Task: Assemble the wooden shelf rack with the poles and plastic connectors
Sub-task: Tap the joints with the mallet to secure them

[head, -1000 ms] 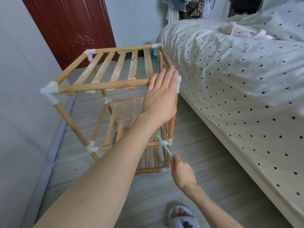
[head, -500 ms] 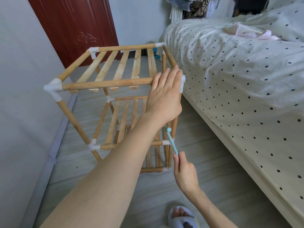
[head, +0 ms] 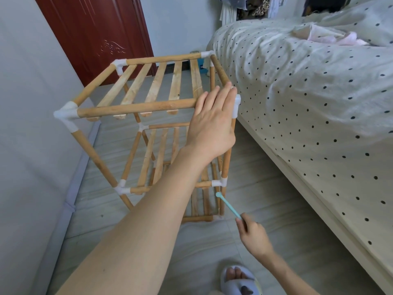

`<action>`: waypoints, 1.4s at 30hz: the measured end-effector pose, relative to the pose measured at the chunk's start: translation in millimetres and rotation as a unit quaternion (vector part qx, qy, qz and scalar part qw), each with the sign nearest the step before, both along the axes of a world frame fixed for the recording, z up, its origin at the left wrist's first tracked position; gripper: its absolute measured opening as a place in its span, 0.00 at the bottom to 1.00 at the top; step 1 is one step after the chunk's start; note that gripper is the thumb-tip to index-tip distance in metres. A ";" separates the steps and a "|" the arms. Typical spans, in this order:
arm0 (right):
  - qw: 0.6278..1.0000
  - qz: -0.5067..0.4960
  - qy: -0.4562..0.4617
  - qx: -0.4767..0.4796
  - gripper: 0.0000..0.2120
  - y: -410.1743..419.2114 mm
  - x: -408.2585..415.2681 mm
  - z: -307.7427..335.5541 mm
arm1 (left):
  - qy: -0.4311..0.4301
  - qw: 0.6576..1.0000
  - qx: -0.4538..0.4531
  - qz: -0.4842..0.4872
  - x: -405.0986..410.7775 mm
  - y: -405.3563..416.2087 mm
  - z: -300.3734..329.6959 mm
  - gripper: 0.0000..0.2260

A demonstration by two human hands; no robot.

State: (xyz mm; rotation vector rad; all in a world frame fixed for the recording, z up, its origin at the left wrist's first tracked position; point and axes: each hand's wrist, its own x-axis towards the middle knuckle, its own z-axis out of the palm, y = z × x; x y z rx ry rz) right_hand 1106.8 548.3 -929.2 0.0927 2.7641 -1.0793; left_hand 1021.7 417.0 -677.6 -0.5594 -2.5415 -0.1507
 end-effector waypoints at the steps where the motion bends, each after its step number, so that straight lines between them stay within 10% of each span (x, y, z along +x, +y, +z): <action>1: 0.999 -0.036 0.006 -0.014 0.12 3.1 0.6 -1.9 | 0.001 1.000 -0.001 0.002 -0.5 1.3 -0.4 0.34; 5: 0.992 -0.122 0.010 -0.023 0.18 4.2 -17.0 -2.1 | 0.001 1.000 -0.017 0.005 -1.5 0.8 -1.2 0.35; 13: 0.906 -0.140 -0.065 -0.393 0.12 -28.4 -69.5 4.8 | 0.041 0.998 -0.045 0.029 -2.8 3.3 -9.7 0.35; 25: 0.904 -0.174 -0.052 -0.387 0.10 -37.1 -86.2 7.3 | 0.102 0.994 -0.044 -0.018 -4.3 -26.0 -3.6 0.30; 35: 0.972 -0.054 0.084 -0.212 0.05 -31.1 -104.6 119.8 | 0.113 0.966 0.212 0.100 3.5 -135.7 51.4 0.27; 42: 0.978 0.029 0.184 -0.089 0.12 -61.2 -123.1 175.5 | 0.067 0.812 0.550 0.184 41.0 -221.6 0.5 0.20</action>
